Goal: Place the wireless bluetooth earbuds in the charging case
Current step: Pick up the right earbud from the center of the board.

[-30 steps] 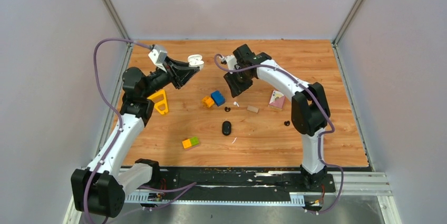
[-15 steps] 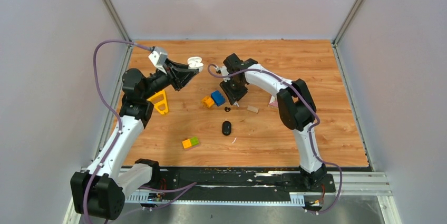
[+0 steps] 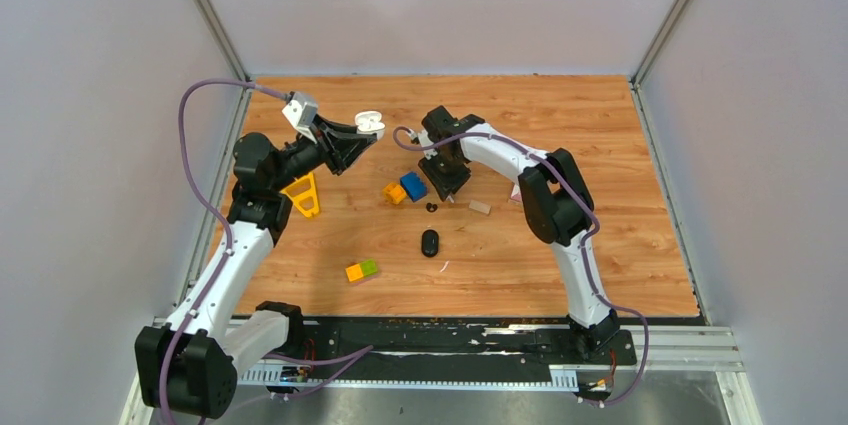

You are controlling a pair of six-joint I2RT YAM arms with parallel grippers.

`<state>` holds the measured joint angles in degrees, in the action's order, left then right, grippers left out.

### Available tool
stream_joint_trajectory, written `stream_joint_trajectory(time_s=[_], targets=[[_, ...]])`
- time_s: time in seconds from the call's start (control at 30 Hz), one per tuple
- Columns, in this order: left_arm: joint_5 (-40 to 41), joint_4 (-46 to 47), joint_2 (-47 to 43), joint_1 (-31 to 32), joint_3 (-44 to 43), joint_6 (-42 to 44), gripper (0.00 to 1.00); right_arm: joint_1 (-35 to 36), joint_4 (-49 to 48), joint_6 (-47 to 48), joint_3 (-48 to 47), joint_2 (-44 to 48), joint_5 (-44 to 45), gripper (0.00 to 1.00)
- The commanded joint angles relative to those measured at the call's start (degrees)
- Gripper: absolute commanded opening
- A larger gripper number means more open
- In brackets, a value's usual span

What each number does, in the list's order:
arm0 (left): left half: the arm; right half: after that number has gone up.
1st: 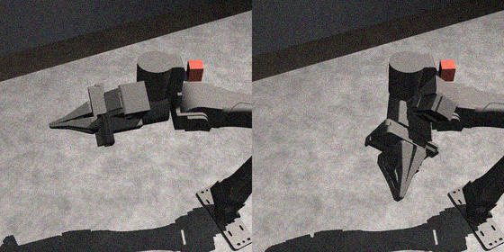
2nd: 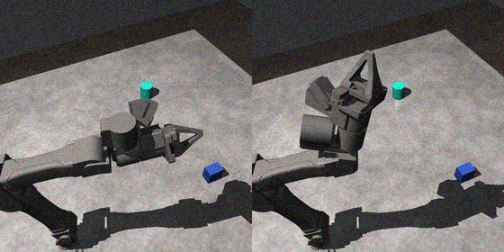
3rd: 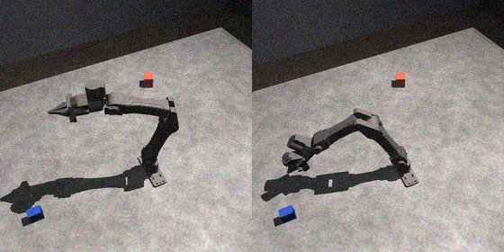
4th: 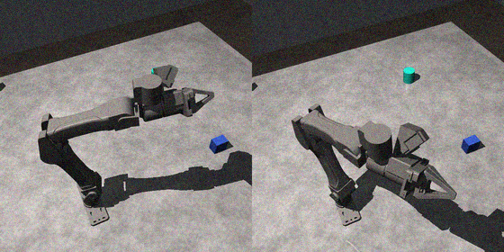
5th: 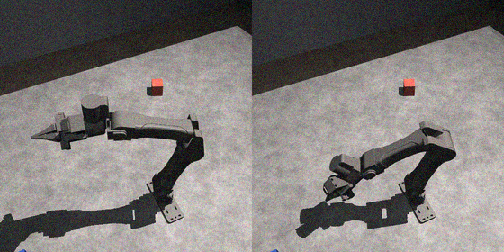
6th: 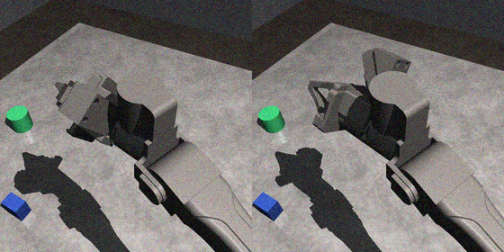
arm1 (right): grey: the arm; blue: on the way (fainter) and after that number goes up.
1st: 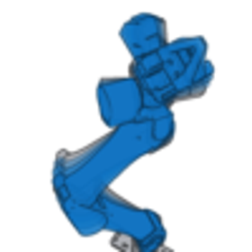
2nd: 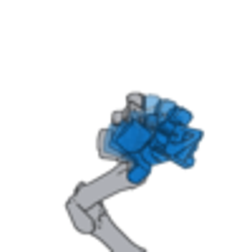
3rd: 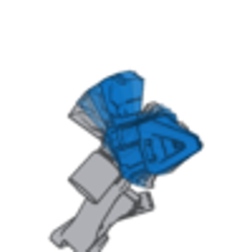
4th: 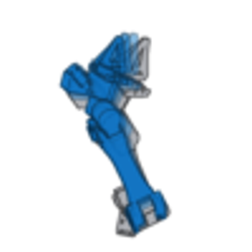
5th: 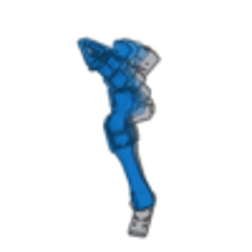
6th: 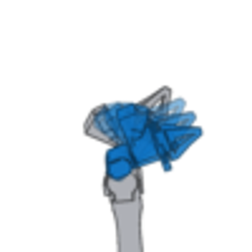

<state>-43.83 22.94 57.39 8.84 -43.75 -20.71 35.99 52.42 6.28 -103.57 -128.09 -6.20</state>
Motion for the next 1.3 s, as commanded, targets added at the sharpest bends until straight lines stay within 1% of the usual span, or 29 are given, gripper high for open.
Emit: stream_joint_trajectory(time_s=[0.0, 0.33, 0.4, 0.57, 0.7, 0.87, 1.03, 1.1, 1.17, 1.27], targets=[[0.4, 1.8, -1.4, -0.6, 0.0, -0.2, 0.00, 0.2, -1.9, 0.2, -2.1, -1.2, 1.4, 0.36], [0.7, 2.5, -1.6, -0.7, 0.9, -0.6, 0.00, 0.7, -1.3, -0.2, -0.1, -1.5, 1.7, 0.32], [0.8, 2.8, -1.7, -0.7, 1.2, -0.6, 0.00, 0.6, -1.1, -0.4, 0.8, -1.2, 1.6, 0.28], [0.9, 3.3, -1.7, -0.8, 1.7, -0.8, 0.00, 0.8, -1.1, -1.1, 1.8, -0.3, 0.9, 0.14], [0.7, 3.1, -1.5, -0.8, 1.4, -0.7, 0.00, 0.6, -1.1, -1.6, 0.0, 2.3, 2.1, 0.10], [0.6, 3.6, -0.9, -0.8, 1.3, -0.9, 0.00, -0.9, -2.5, -1.1, -0.6, 10.8, 1.9, 0.09], [0.4, 6.6, 1.3, -0.8, 0.2, -2.2, 0.00, -1.6, -5.6, 1.2, 3.9, 23.0, 0.3, 0.09], [0.2, 8.2, 2.7, -0.8, -0.4, -3.0, 0.00, -1.7, -7.6, 1.9, 6.4, 27.8, -1.1, 0.10], [-0.5, 9.6, 3.9, -0.8, -1.3, -3.8, 0.00, -1.7, -11.5, 2.0, 8.5, 33.4, -2.7, 0.10], [-1.9, 11.3, 5.6, -0.7, -2.5, -4.8, 0.00, -1.8, -21.1, 0.3, 11.5, 40.2, -6.2, 0.10]])
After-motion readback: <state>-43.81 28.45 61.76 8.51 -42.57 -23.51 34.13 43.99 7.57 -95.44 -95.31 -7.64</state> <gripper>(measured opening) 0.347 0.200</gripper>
